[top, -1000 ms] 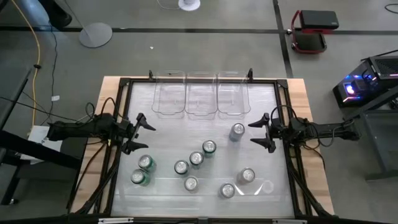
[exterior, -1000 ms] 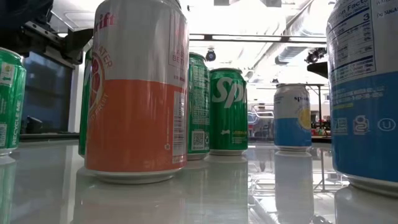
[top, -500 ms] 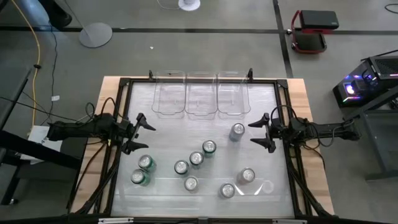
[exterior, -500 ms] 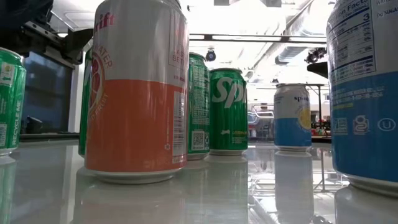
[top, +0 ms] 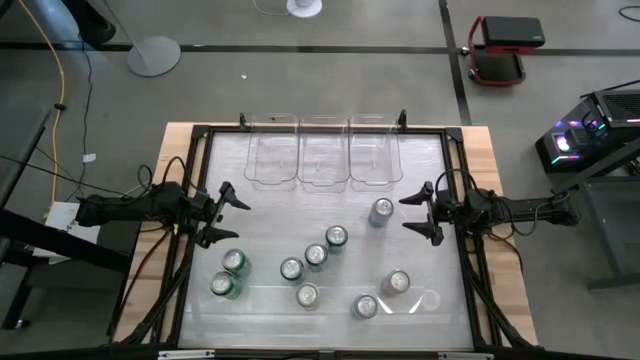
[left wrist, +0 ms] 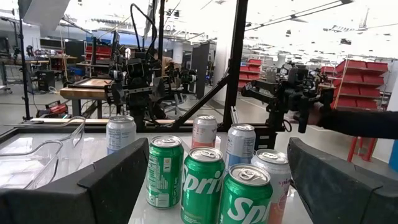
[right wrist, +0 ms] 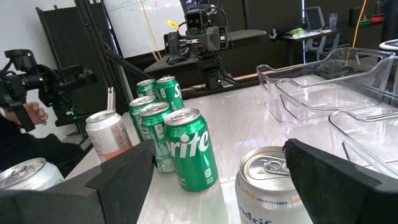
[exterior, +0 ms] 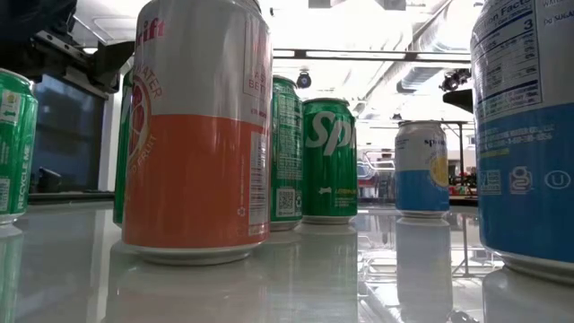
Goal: Sort soda cans
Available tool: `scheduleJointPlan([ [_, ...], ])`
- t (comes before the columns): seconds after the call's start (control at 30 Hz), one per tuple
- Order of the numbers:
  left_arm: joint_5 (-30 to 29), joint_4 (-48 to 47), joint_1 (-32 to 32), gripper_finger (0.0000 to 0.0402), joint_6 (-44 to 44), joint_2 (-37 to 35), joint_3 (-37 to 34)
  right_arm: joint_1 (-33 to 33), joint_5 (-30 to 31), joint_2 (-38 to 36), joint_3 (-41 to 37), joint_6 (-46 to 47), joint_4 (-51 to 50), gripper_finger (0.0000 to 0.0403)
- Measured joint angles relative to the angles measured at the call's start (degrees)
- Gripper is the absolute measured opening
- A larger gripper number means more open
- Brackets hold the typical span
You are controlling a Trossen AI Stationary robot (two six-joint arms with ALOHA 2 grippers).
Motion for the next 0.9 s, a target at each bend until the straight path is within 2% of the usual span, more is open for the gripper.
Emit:
scheduleJointPlan([
  [0.07, 0.0, 0.0, 0.0, 0.036, 0.0, -0.02, -0.01, -0.04, 1.22, 0.01, 0.0, 0.6, 0.91, 0.0346],
  [0.13, 0.0, 0.0, 0.0, 0.036, 0.0, 0.0, 0.01, -0.06, 2.21, 0.02, 0.0, 9.4, 5.03, 0.0346],
  [0.2, 0.0, -0.02, -0.01, 0.036, 0.0, -0.02, 0.01, -0.06, 3.18, 0.01, 0.0, 14.43, 10.91, 0.0346],
  [0.4, 0.0, -0.02, 0.0, 0.036, 0.0, -0.01, 0.01, -0.06, 8.56, 0.54, 0.0, 9.7, 33.95, 0.0346],
  [0.47, -0.01, 0.04, 0.0, 0.036, 0.0, -0.02, 0.01, -0.08, 7.41, 1.57, 0.15, 10.07, 39.28, 0.0346],
  [0.6, -0.03, 0.03, -0.01, 0.036, 0.07, -0.02, 0.01, -0.06, 0.46, 6.0, 3.63, 8.47, 39.48, 0.0346],
  [0.7, -0.08, 0.28, -0.01, 0.036, 2.85, -0.01, 0.01, -0.08, -0.47, 10.72, 8.72, 8.02, 30.38, 0.0346],
  [0.8, -0.08, 0.26, 0.0, 0.036, 4.86, 0.0, 0.01, -0.66, 1.8, 15.02, 18.66, 7.91, 8.12, 0.0346],
  [0.9, -0.08, 0.24, 0.0, 0.036, 4.54, 0.0, 0.01, -1.35, 6.78, 20.24, 30.17, 7.43, -14.28, 0.0346],
])
